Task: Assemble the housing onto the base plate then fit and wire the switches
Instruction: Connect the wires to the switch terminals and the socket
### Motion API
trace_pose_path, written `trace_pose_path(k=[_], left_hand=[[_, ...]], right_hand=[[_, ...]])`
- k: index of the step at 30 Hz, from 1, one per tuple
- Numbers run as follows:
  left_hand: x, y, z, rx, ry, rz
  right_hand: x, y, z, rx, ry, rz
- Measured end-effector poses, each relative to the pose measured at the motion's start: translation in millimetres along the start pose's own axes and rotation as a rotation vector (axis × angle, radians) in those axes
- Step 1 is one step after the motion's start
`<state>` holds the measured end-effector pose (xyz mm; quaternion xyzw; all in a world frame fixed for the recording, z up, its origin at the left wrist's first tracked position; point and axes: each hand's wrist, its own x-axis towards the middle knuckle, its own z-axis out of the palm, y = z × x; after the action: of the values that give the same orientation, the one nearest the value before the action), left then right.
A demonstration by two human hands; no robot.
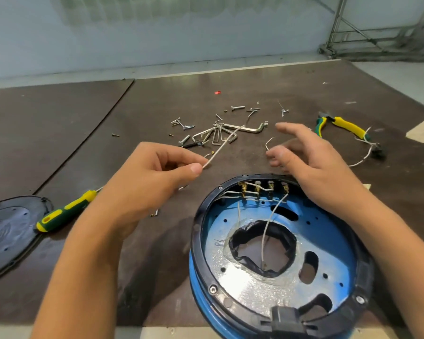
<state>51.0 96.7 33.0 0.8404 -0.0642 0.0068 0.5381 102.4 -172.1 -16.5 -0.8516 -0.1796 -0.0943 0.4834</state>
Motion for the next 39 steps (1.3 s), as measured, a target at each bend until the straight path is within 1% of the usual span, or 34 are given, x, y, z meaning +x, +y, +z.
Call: trace_pose_path(k=[4, 8, 11, 13, 15, 17, 21, 23, 25, 27, 31, 36, 39], left_hand=[[-6.1, 22.2, 26.5, -0.123, -0.217, -0.022], [-3.5, 21.9, 38.3, -0.063, -0.303, -0.093], [-3.7, 21.8, 37.6, -0.045, -0.394, -0.09], [-4.2, 24.2, 41.3, -0.046, -0.413, -0.06], [-2.9, 25.6, 51.0, -0.056, -0.336, -0.018], [-0.2, 24.9, 65.0, -0.015, -0.211, 0.022], [1.7, 17.9, 89.9, 0.336, 0.023, 0.203], [2.3, 16.9, 97.5, 0.418, 0.111, 0.278], [3.4, 15.9, 103.0, 0.428, 0.169, 0.307], [4.4, 14.9, 104.8, 0.396, 0.197, 0.295], [6.2, 15.3, 99.0, 0.344, 0.189, 0.218], [7.0, 16.5, 91.5, 0.399, 0.143, 0.15], [6.8, 17.6, 89.7, 0.471, 0.103, 0.146]], right_hand=[[-0.9, -2.0, -4.5, 0.307, 0.0, 0.0], [-1.3, -1.6, -7.3, 0.509, 0.081, 0.083], [-2.0, -2.6, -8.8, 0.565, 0.067, 0.14], [-2.2, -2.0, -9.2, 0.555, 0.059, 0.153], [-3.0, -1.8, -8.9, 0.524, 0.02, 0.15], [-4.0, -2.4, -9.1, 0.5, -0.021, 0.146], [-3.6, -1.4, -10.3, 0.511, -0.056, 0.166], [-2.8, -1.6, -10.5, 0.517, -0.069, 0.169], [-3.2, -2.9, -10.2, 0.516, -0.096, 0.159], [-3.9, -4.1, -10.3, 0.493, -0.114, 0.148], [-5.8, -4.8, -9.7, 0.425, -0.101, 0.137], [-7.0, -6.7, -11.2, 0.312, -0.136, 0.115], [-7.0, -8.9, -12.2, 0.243, -0.147, 0.095]])
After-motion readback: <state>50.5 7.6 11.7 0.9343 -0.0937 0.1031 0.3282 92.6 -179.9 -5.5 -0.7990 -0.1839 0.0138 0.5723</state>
